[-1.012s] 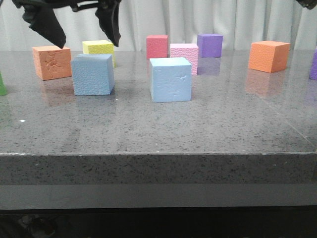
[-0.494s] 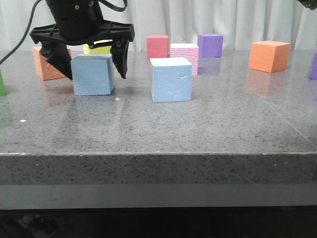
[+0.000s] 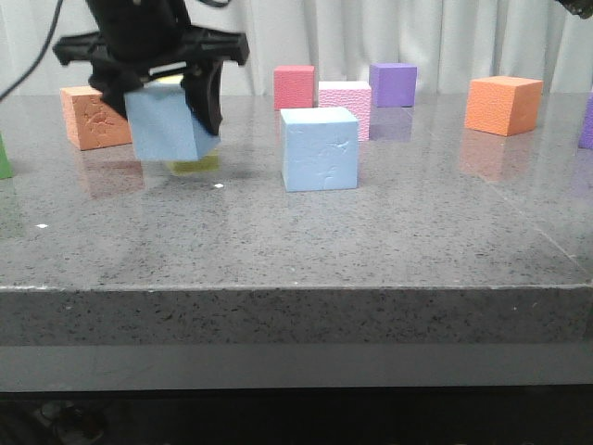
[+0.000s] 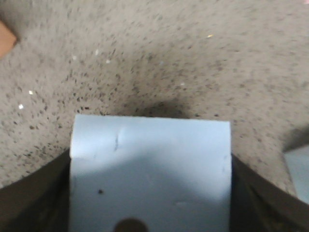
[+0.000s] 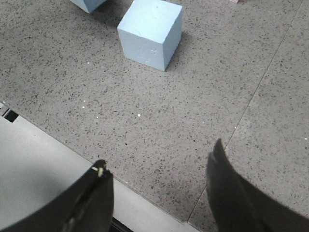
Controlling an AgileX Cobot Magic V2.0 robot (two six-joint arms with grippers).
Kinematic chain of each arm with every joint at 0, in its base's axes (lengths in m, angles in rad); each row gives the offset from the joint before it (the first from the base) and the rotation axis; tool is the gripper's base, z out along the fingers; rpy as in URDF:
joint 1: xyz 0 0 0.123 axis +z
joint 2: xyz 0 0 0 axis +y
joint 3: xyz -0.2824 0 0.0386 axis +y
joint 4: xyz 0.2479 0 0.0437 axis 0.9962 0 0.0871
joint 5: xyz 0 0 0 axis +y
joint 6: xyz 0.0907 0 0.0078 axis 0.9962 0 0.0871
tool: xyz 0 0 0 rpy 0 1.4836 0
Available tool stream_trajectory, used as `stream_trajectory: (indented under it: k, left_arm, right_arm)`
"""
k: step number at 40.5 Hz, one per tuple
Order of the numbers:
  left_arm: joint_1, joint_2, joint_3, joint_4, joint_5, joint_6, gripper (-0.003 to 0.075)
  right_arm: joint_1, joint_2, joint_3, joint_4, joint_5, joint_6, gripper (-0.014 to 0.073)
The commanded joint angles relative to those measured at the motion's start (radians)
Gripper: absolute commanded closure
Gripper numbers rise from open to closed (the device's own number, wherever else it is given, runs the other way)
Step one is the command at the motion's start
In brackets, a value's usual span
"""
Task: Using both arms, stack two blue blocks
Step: 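Lift the cube with the left gripper and carry it over the placed cube, then lower the held cube onto the placed cube and open the left gripper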
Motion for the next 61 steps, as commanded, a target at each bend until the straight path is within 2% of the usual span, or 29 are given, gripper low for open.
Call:
stream_trajectory:
  k: [1, 14, 17, 22, 27, 38, 55, 61]
  left_arm:
    - [-0.007, -0.097, -0.056, -0.055, -0.025, 0.156, 0.0368]
    - [-0.007, -0.112, -0.184, -0.463, 0.149, 1.023, 0.0368]
    - [-0.007, -0.112, -0.184, -0.541, 0.15, 1.16, 0.0368]
    - [-0.007, -0.108, -0.188, -0.627, 0.137, 1.291, 0.0368]
    - [-0.016, -0.079, -0.221, -0.63, 0.153, 1.323, 0.0372]
    - [-0.051, 0.037, -0.378, -0.619, 0.297, 1.328, 0.0372]
    - [-0.062, 0.097, -0.419, -0.559, 0.264, 1.33, 0.0368]
    - [-0.062, 0.097, -0.419, -0.561, 0.279, 1.349, 0.0315]
  right_arm:
    - [-0.001, -0.008, -0.023, 0.008, -0.049, -0.007, 0.0154]
    - [-0.001, -0.008, -0.023, 0.008, -0.048, -0.007, 0.0154]
    - [-0.001, -0.008, -0.023, 0.008, -0.049, -0.007, 0.0154]
    - [-0.001, -0.008, -0.023, 0.008, -0.048, -0.007, 0.0154]
    - [-0.001, -0.008, -0.023, 0.008, -0.048, -0.007, 0.0154]
    - [-0.001, -0.008, -0.023, 0.008, -0.048, -0.007, 0.0154]
    - [-0.001, -0.008, -0.023, 0.008, -0.048, -0.007, 0.0154]
    - [-0.001, -0.008, -0.023, 0.008, -0.048, -0.007, 0.0154]
